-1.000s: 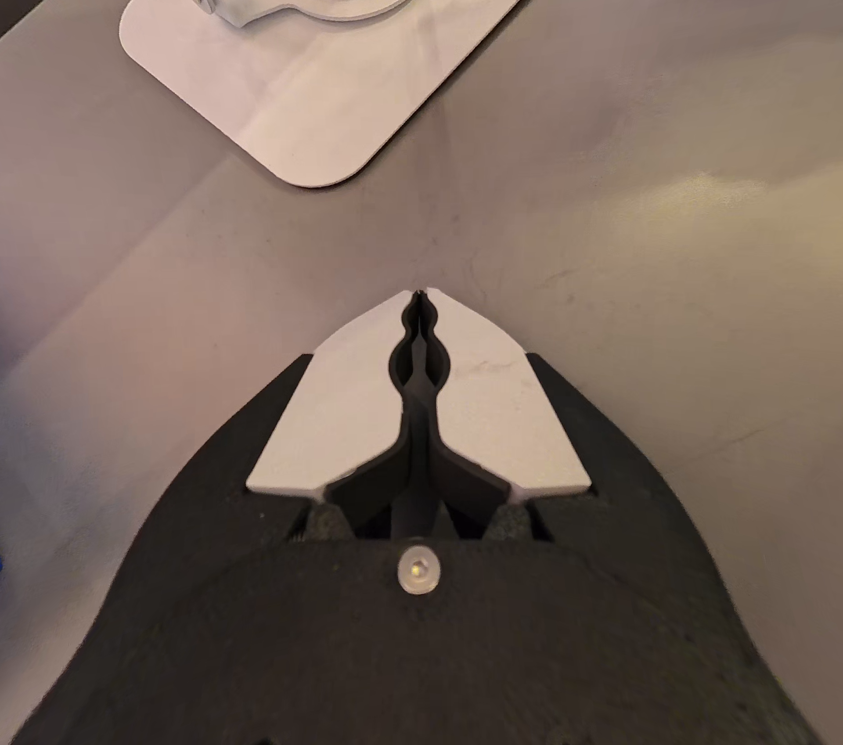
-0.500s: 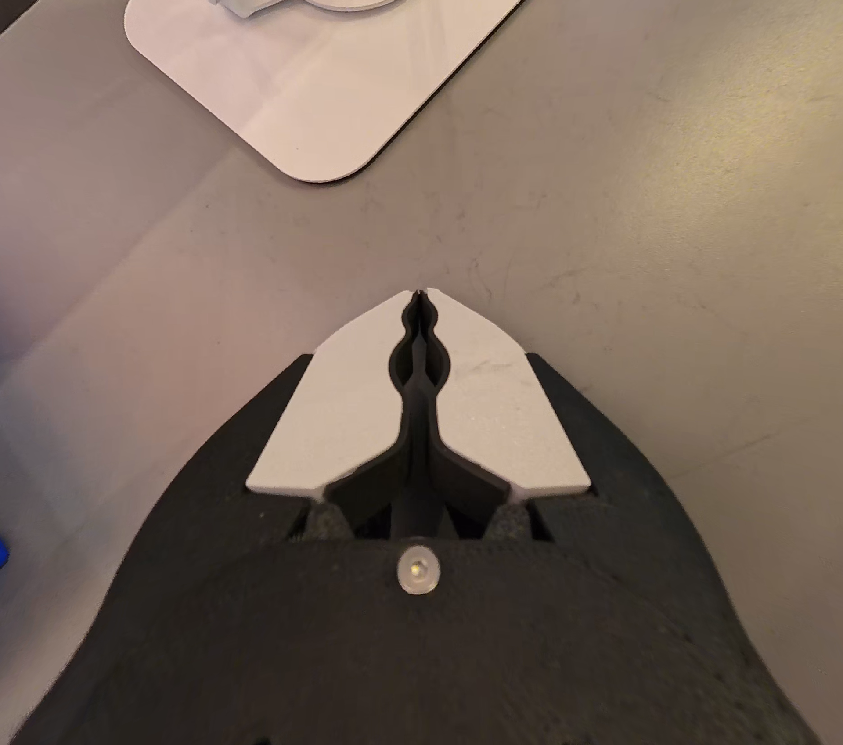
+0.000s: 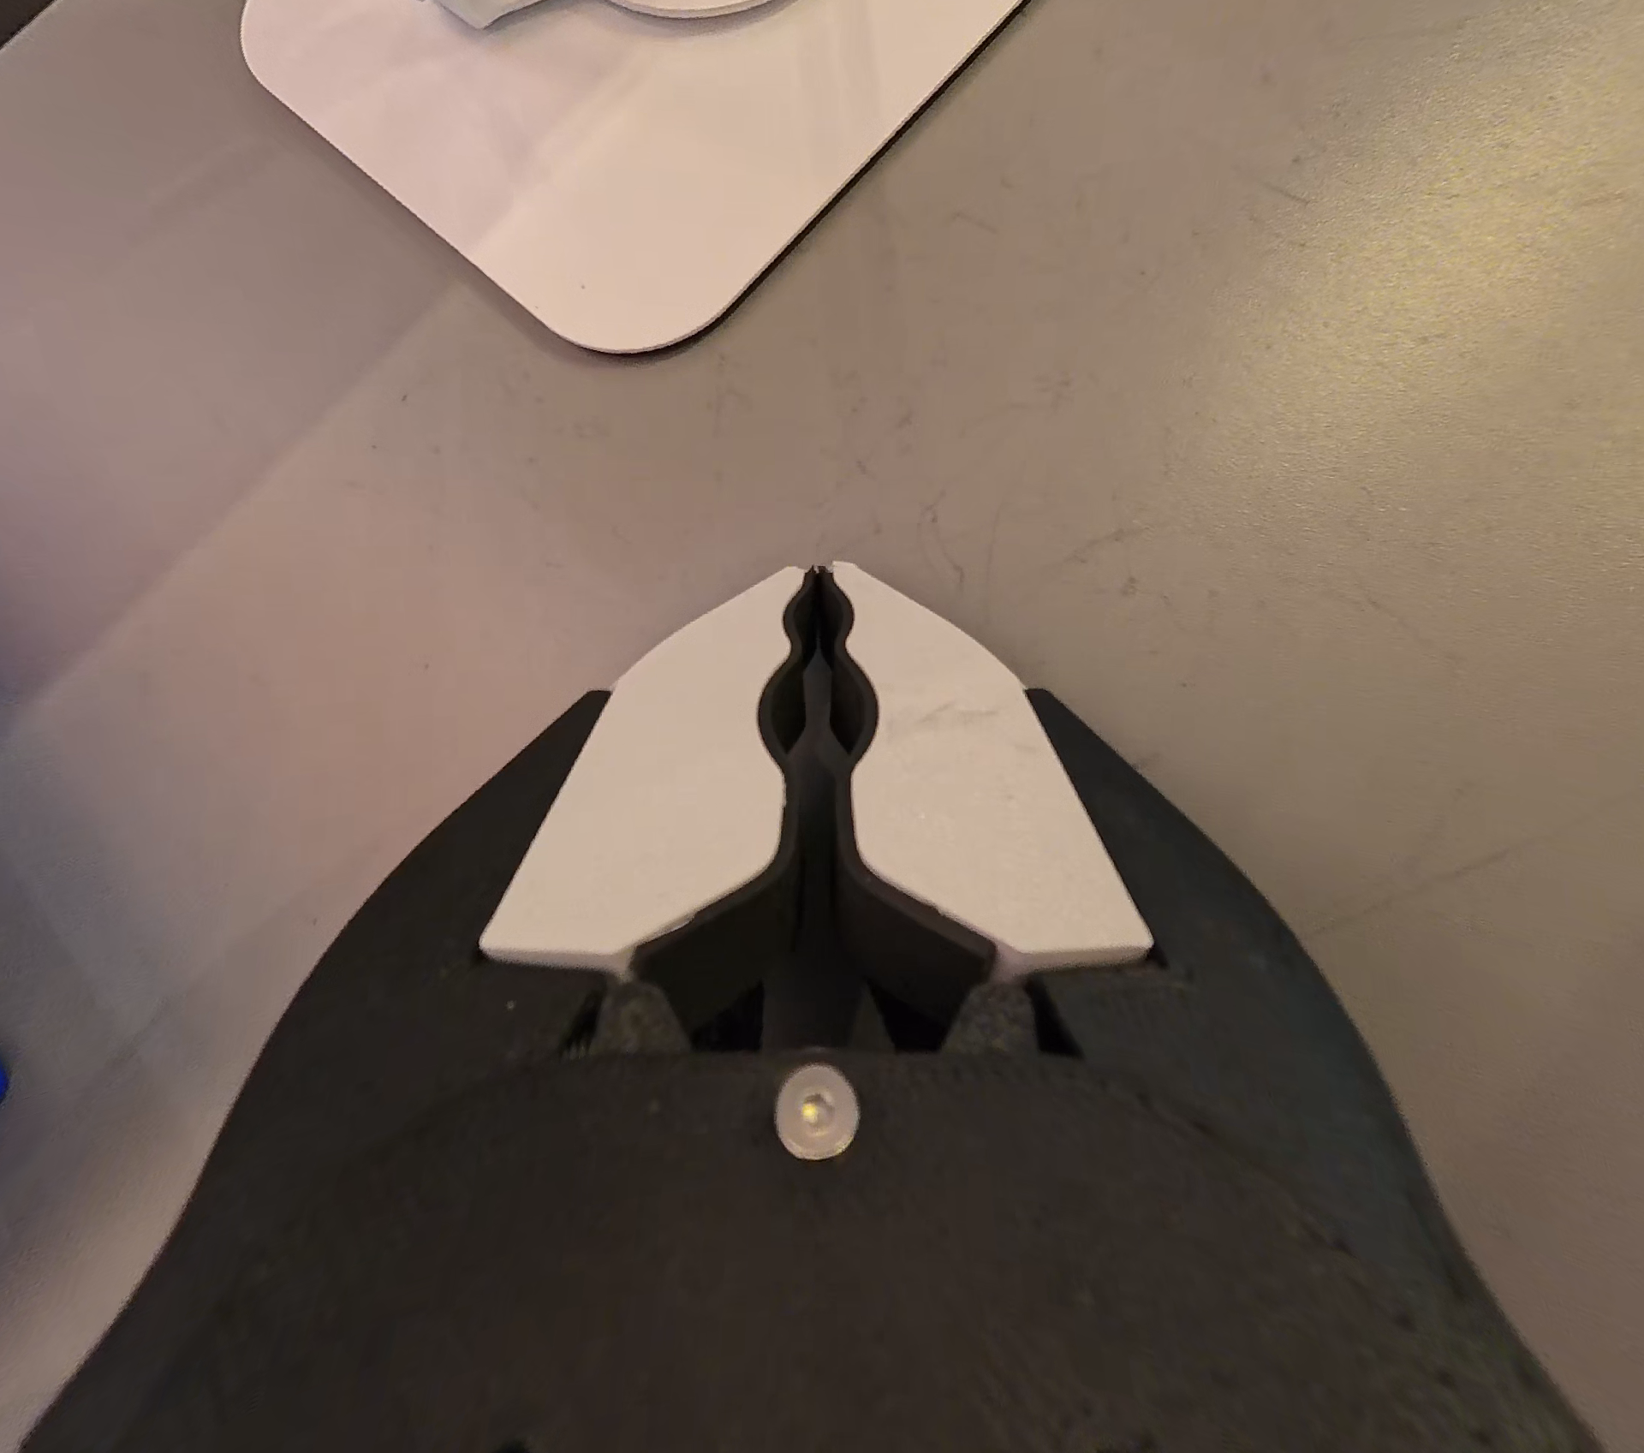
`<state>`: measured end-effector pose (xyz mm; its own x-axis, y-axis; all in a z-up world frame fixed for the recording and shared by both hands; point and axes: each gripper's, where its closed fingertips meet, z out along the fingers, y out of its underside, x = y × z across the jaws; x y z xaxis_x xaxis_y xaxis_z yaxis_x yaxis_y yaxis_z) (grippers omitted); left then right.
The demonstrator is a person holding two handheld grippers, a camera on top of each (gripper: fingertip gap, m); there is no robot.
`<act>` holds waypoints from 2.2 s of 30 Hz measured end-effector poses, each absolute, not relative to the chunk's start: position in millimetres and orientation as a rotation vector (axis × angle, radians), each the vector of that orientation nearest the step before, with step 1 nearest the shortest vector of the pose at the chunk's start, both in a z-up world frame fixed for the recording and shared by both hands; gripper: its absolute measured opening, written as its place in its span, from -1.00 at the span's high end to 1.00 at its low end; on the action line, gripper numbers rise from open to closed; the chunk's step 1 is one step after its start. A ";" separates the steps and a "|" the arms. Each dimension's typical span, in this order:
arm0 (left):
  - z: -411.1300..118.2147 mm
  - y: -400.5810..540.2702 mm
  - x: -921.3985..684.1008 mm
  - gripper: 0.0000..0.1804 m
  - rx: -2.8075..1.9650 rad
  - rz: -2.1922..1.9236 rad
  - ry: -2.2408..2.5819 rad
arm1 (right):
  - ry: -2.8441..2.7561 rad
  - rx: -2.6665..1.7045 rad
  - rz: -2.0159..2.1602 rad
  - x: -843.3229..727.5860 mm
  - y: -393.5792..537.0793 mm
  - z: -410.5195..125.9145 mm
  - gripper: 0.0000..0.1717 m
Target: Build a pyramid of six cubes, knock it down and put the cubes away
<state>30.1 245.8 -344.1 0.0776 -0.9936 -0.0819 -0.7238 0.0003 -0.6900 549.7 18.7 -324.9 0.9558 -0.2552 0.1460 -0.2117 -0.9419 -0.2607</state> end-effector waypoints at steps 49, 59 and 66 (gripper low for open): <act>-302.2 550.3 -225.1 0.80 -2.086 -0.366 0.685 | 0.466 -2.516 -0.296 583.9 -41.2 -294.2 0.55; -301.3 547.0 -218.4 0.95 -2.088 -0.510 0.666 | 0.473 -2.529 -0.190 580.2 -45.1 -294.7 0.92; -297.7 531.5 -214.5 0.96 -2.081 -0.510 0.702 | 0.446 -2.573 -0.163 555.3 -53.7 -294.8 0.92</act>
<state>-214.5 531.5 -297.7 0.7586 -0.6440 0.0990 -0.2934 -0.4733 -0.8306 555.3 -53.7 -294.8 0.9386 -0.3437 0.0288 -0.2812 -0.8109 -0.5131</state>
